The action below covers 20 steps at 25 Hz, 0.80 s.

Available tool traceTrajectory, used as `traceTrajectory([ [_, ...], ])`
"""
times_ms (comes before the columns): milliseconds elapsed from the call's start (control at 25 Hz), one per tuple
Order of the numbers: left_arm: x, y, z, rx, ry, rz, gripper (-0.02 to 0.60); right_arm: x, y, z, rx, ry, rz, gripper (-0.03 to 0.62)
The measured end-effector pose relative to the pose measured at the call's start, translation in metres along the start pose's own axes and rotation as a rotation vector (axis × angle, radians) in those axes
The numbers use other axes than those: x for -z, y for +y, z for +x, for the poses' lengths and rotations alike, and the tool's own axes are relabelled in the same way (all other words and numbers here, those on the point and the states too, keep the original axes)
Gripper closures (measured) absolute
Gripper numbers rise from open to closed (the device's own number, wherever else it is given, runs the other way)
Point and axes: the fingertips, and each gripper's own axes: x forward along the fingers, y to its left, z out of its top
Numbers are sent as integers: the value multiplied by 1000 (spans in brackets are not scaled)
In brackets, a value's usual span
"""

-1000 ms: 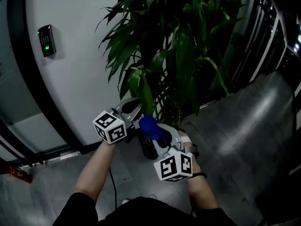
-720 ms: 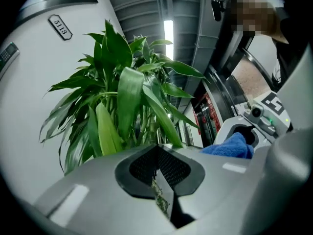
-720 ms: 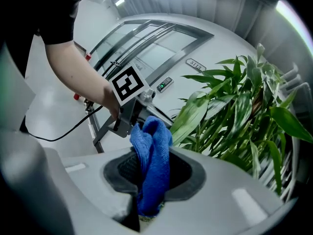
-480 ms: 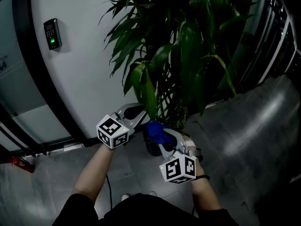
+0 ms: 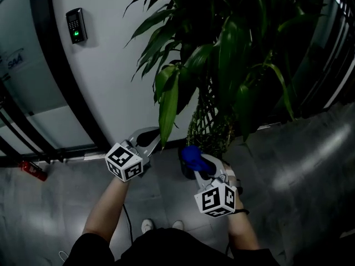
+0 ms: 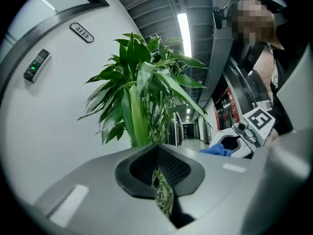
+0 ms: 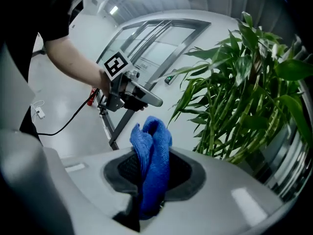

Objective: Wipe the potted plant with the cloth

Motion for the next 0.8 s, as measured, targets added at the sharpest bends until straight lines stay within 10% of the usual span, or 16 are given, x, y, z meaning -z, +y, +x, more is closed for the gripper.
traceTrajectory([
  [520,11,-4,-88,-240,-4,3,572,-13,13,3,-47,-244,344,499],
  [800,-1,-26,-136,-236,-32,3,572,-15,15,-38,-6,-296,588,499],
])
